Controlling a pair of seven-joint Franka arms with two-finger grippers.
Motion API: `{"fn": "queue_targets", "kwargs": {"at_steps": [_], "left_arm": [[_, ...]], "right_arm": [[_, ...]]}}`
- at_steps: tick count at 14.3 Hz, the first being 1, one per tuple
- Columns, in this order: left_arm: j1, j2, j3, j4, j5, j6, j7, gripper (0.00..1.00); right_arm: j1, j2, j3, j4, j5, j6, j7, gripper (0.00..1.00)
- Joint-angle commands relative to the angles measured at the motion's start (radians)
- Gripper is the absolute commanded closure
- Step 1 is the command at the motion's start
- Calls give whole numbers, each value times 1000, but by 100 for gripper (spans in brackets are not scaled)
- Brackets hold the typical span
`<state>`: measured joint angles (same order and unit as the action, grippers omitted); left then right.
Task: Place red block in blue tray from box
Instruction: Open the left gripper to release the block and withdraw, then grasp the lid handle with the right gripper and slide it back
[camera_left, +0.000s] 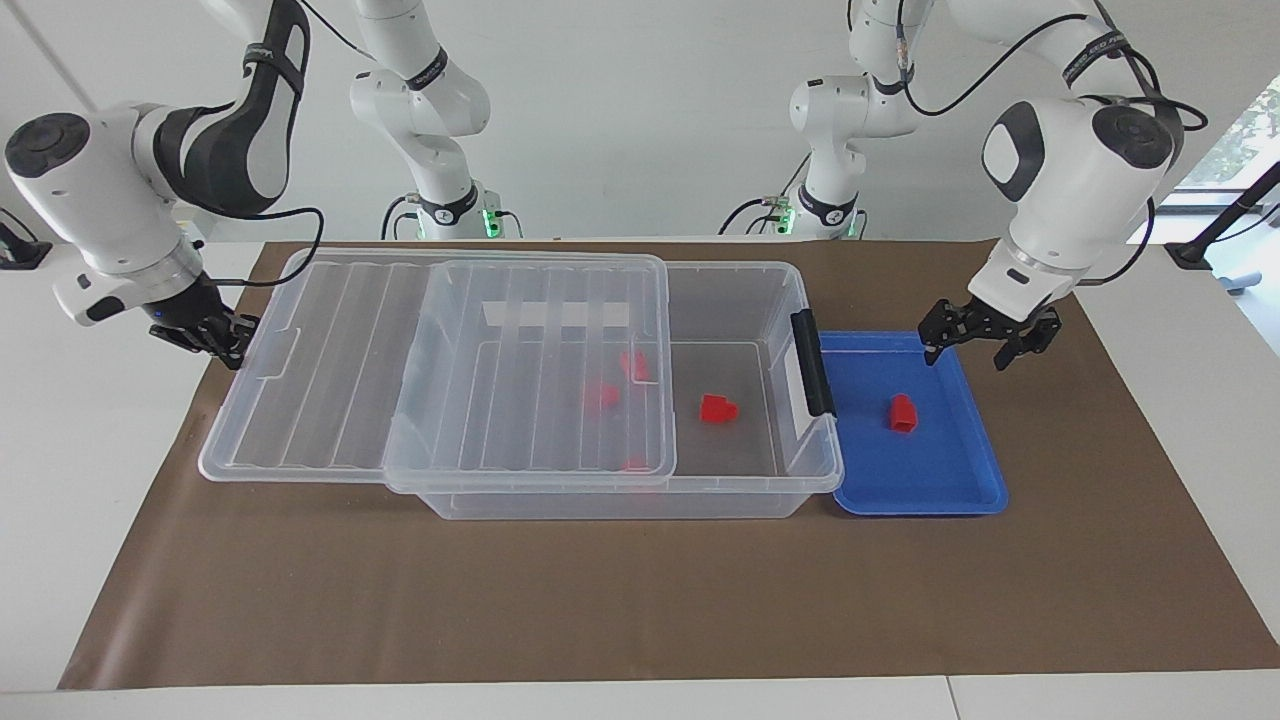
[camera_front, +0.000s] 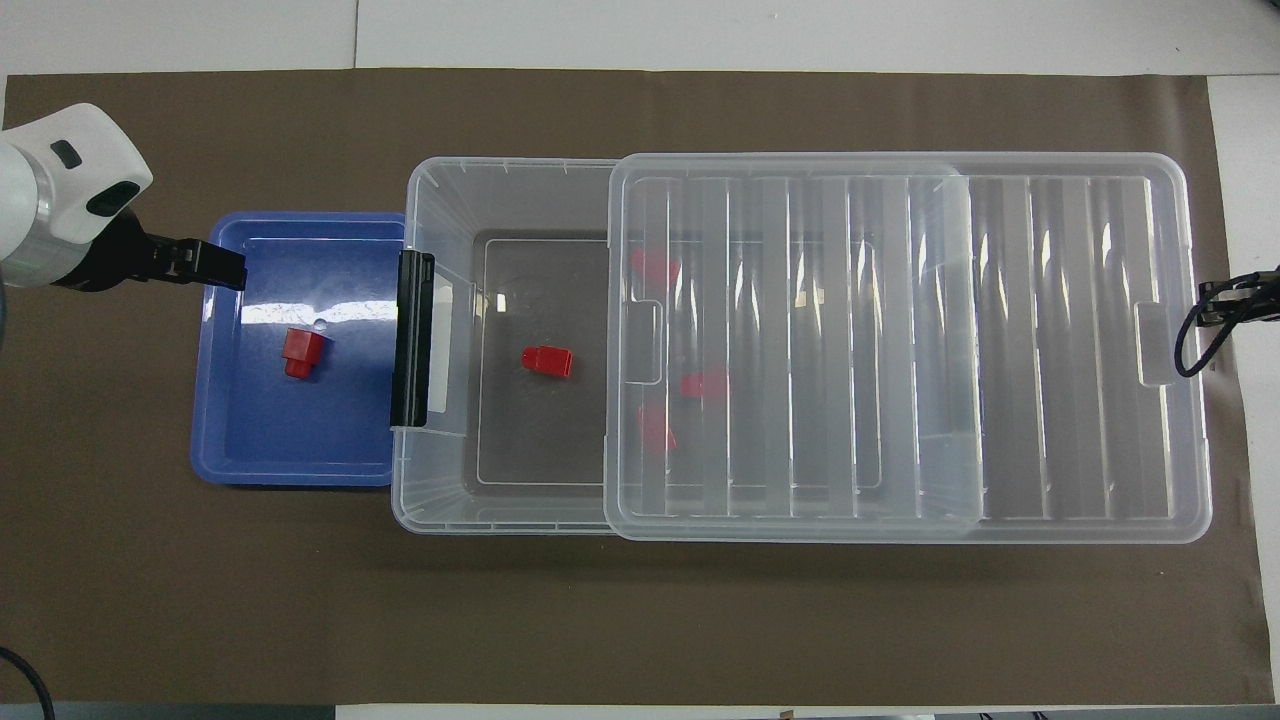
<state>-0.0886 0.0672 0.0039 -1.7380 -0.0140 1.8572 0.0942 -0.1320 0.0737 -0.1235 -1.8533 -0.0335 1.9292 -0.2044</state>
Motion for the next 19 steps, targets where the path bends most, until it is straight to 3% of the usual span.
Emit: {"fn": "queue_targets", "kwargs": {"at_steps": [1,5,10,19], "left_arm": [[64,-47,-18,23,2,-81,5,0],[75,-55,-16,136,2,-223,9,0],[61,-56,-25,209,0,-355,2,0],[59,-127,-22,124,-4,-363,-4,0]], "right_arm": [[-3,-25,27,-37,7,22,48,100],[-3,-25,76,-38,7,22,118,100],[-3,-29,114,-44,7,22,183,100],[-3,-29,192,-52,7,25,318,100]]}}
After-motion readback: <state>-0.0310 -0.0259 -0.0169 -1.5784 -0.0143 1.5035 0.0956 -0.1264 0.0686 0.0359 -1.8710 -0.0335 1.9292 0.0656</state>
